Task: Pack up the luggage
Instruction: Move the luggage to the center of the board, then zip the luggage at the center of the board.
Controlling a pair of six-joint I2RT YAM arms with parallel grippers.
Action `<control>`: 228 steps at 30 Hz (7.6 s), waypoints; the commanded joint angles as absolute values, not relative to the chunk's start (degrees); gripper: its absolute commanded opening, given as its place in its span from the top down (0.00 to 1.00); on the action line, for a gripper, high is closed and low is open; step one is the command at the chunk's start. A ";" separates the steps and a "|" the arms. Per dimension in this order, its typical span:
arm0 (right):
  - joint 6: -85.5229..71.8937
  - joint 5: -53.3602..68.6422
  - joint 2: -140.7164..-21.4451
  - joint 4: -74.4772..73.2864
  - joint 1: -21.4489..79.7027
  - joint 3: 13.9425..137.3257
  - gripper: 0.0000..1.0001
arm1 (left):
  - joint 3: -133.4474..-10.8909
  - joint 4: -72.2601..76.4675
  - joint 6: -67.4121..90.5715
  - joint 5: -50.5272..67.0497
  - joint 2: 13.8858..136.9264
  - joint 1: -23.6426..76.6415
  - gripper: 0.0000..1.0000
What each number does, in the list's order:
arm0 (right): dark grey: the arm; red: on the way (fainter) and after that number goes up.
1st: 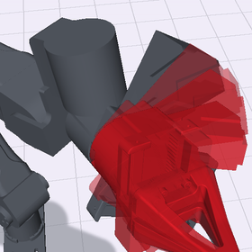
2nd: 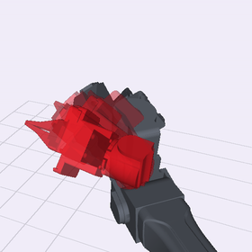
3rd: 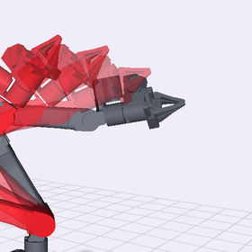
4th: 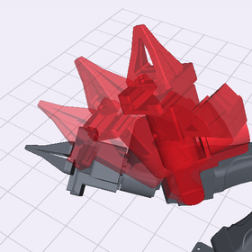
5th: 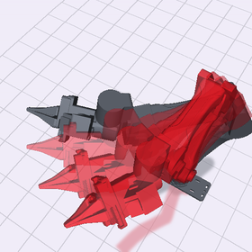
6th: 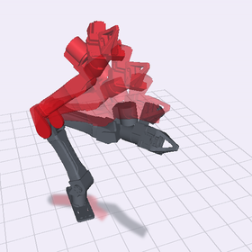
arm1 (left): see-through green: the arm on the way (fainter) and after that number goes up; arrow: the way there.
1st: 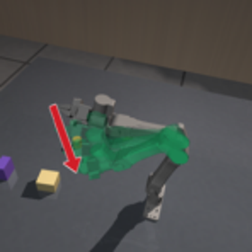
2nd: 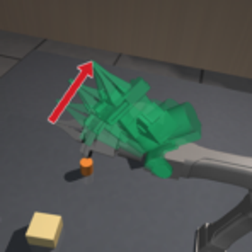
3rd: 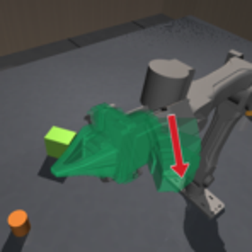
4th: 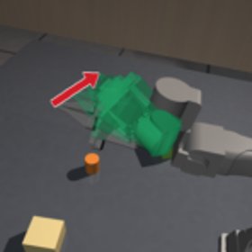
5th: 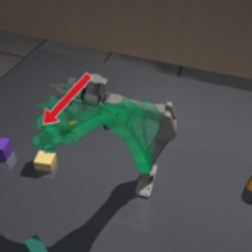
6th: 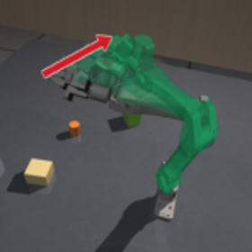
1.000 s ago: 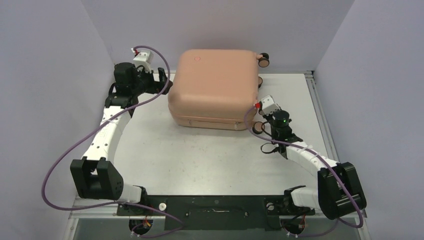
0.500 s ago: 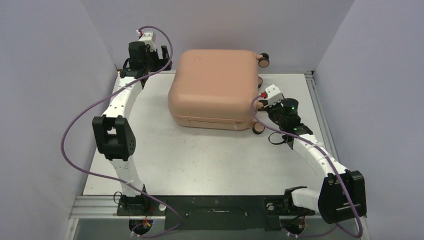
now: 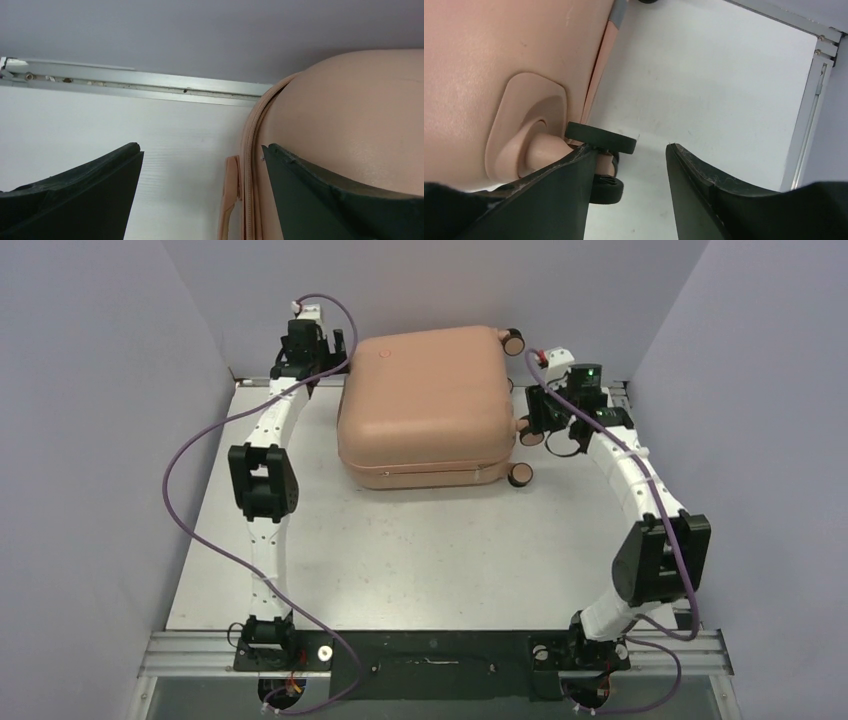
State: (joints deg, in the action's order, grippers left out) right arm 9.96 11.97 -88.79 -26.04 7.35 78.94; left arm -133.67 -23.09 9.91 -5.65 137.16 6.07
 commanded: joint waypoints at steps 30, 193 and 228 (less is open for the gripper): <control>-33.04 50.62 -129.45 -11.91 -2.55 116.78 0.46 | -76.57 -8.55 20.84 8.95 108.63 11.27 0.04; 14.43 19.40 -80.88 15.46 15.50 39.61 0.95 | -65.30 -7.75 24.86 23.23 73.45 -6.71 0.31; 4.74 17.26 -81.79 11.75 -1.41 43.89 0.95 | -70.54 -10.39 19.07 23.80 72.59 3.46 0.31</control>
State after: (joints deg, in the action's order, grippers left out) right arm 10.50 25.67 -80.66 7.84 2.81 40.10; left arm -67.55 -11.42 20.73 22.59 74.13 2.94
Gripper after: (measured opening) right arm 0.065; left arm 0.689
